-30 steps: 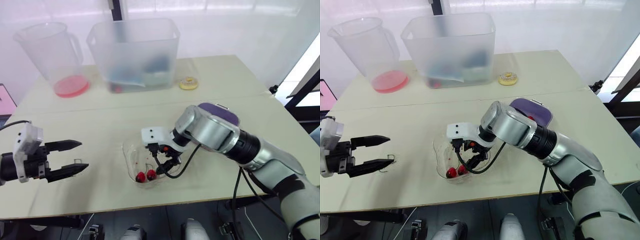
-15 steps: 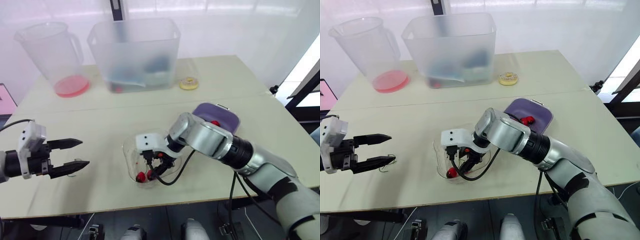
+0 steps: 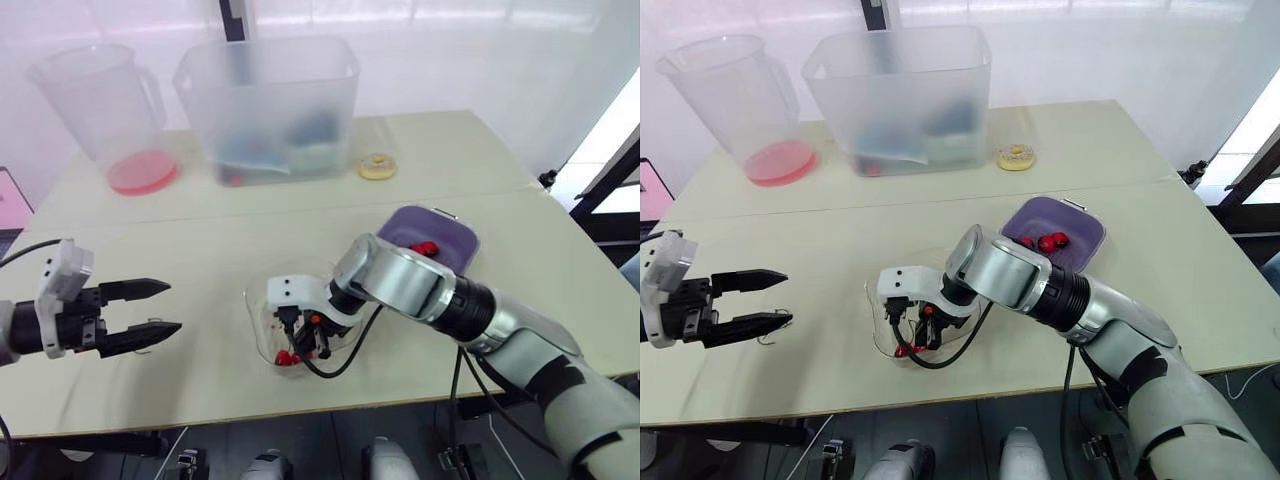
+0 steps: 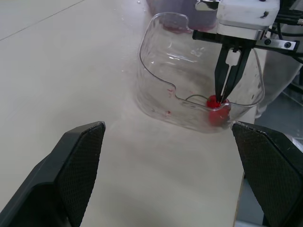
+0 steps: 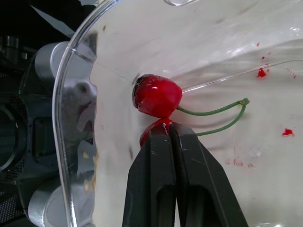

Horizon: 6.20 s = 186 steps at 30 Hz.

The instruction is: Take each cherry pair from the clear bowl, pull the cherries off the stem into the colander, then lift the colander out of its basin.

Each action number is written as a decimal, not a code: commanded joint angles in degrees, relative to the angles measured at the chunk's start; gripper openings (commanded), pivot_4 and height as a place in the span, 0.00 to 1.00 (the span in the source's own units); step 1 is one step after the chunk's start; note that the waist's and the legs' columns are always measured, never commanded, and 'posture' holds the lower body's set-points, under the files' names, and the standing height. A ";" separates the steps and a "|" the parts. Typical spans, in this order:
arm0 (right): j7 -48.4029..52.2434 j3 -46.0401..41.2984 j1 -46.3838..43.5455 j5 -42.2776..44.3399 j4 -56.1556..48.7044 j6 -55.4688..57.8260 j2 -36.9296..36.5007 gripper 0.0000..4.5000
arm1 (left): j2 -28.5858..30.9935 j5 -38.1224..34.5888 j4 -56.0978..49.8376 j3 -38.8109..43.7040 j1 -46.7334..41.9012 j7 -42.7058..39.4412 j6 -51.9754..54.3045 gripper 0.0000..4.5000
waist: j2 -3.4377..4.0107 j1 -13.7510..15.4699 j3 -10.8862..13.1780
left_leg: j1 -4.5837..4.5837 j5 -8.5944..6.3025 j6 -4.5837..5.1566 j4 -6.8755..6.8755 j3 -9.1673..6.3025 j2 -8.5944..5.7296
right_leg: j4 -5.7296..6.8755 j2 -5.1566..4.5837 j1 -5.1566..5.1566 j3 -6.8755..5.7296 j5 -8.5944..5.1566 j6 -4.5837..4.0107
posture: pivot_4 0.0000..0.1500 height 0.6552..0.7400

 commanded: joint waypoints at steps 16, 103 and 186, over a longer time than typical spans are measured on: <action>3.46 -1.99 -3.95 -5.27 2.48 -13.33 -3.91 0.01 | 0.12 0.86 -1.31 -1.22 -0.74 1.64 -1.01 1.00 | 0.00 -0.06 0.00 | 0.00 0.00 0.00 -0.02 0.01 0.00 | -0.01 0.01 -0.01 0.00 0.00 0.00 | 1.00 1.00; -14.75 -24.58 7.46 -31.85 -6.23 -64.26 -3.66 0.31 | -26.49 -22.29 5.92 -11.95 -44.91 39.15 22.52 0.47 | -0.12 -0.03 -0.06 | 0.00 0.00 -0.01 0.12 0.12 -0.16 | 0.12 0.08 0.04 0.00 0.01 0.01 | 1.00 1.00; -17.26 -45.76 8.67 29.31 -4.44 -5.96 0.45 0.36 | -22.15 -16.19 9.29 -20.50 -53.41 15.50 22.00 0.00 | -0.11 0.01 -0.06 | 0.02 0.00 0.00 0.14 0.03 -0.11 | 0.14 0.00 0.11 0.01 0.01 0.00 | 1.00 1.00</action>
